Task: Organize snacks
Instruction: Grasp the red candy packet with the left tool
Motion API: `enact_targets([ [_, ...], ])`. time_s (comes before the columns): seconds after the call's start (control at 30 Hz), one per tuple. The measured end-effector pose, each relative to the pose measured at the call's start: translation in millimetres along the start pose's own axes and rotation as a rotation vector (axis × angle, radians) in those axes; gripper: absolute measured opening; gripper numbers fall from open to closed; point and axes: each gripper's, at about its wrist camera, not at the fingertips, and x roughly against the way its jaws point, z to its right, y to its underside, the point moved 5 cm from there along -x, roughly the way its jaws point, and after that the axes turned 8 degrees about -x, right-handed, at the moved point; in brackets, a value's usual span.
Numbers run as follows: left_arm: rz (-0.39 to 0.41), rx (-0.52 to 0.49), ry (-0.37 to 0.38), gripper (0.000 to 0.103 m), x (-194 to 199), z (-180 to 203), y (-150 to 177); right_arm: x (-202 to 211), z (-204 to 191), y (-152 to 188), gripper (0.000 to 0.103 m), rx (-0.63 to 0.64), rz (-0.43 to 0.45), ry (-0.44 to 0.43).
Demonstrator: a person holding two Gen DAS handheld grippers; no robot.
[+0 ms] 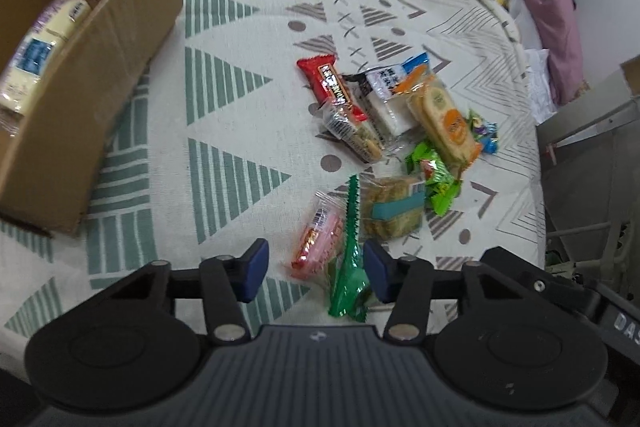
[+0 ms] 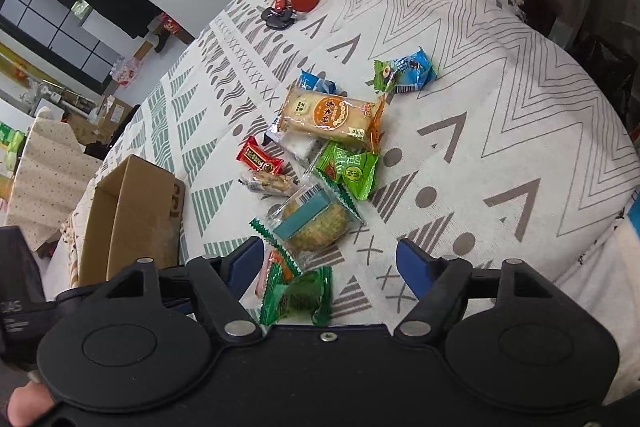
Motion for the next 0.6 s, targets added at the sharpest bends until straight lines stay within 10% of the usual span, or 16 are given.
enact_targets([
  [0.37, -0.071, 0.018, -0.029, 0.047, -40.2, -14.1, -9.7, -26.5, -3.7, -8.5, 0.072, -0.037, -0.017, 0.003],
  [0.6, -0.076, 0.033, -0.065, 0.020, -43.5, -22.8, -16.9, -45.0, -4.5, -8.8, 0.072, -0.098, -0.031, -0.004],
])
